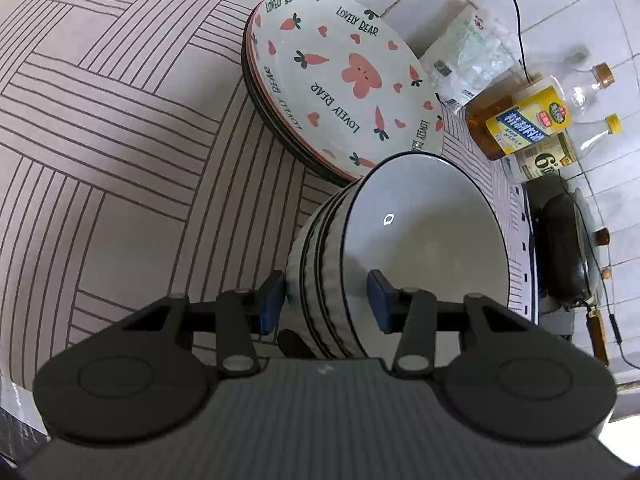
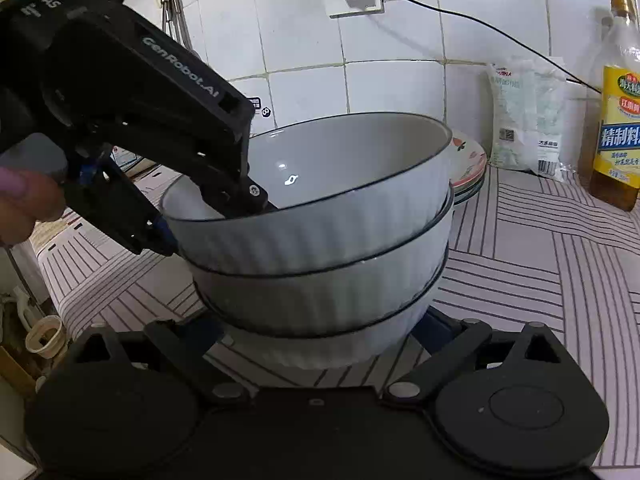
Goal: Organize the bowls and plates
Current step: 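Grasp the rim of the three-bowl stack with the left gripper and lift, then carry the bowl stack onto the pink bunny plate and open the left gripper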
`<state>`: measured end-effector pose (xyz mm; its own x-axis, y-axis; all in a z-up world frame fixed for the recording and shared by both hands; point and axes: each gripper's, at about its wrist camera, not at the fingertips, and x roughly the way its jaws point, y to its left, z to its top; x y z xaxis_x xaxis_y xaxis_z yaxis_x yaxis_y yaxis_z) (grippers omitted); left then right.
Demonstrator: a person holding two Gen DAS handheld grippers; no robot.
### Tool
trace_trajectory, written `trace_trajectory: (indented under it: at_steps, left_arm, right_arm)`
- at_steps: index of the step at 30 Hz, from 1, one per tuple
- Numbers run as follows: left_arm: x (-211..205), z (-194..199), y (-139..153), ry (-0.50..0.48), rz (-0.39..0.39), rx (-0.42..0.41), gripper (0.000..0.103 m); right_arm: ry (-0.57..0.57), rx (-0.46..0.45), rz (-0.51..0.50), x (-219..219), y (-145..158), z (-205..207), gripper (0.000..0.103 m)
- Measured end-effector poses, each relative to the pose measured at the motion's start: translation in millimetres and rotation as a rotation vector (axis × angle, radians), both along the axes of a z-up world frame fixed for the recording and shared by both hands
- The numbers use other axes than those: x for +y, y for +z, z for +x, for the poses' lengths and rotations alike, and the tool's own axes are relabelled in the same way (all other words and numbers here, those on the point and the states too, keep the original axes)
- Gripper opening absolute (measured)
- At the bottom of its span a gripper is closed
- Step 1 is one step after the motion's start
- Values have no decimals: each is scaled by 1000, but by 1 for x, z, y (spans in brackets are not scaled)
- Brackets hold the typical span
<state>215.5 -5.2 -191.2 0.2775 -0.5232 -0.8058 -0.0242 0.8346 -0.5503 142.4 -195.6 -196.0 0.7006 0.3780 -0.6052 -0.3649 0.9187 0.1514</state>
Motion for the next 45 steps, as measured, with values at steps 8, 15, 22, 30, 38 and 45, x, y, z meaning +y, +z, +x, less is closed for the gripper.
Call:
trace_trajectory:
  at_steps: [8, 15, 22, 30, 38, 45]
  left_arm:
    - [5, -4, -7, 24, -46, -18, 47]
    - [7, -14, -12, 67, -85, -45, 47]
    - [10, -27, -9, 67, -104, -42, 47]
    - [10, -35, 17, 42, -98, -84, 47]
    - [2, -20, 62, -2, -95, -152, 47]
    - [-4, 5, 91, 7, -57, -206, 47]
  right_arm:
    - [13, 6, 18, 0, -3, 6, 101]
    - [61, 18, 14, -3, -2, 8, 101]
    - [69, 19, 13, -2, 3, 0, 100]
    - [85, -20, 4, -3, 20, -13, 100]
    - [70, -95, -1, -9, 57, -4, 100]
    - [74, -141, 17, -13, 78, 24, 100]
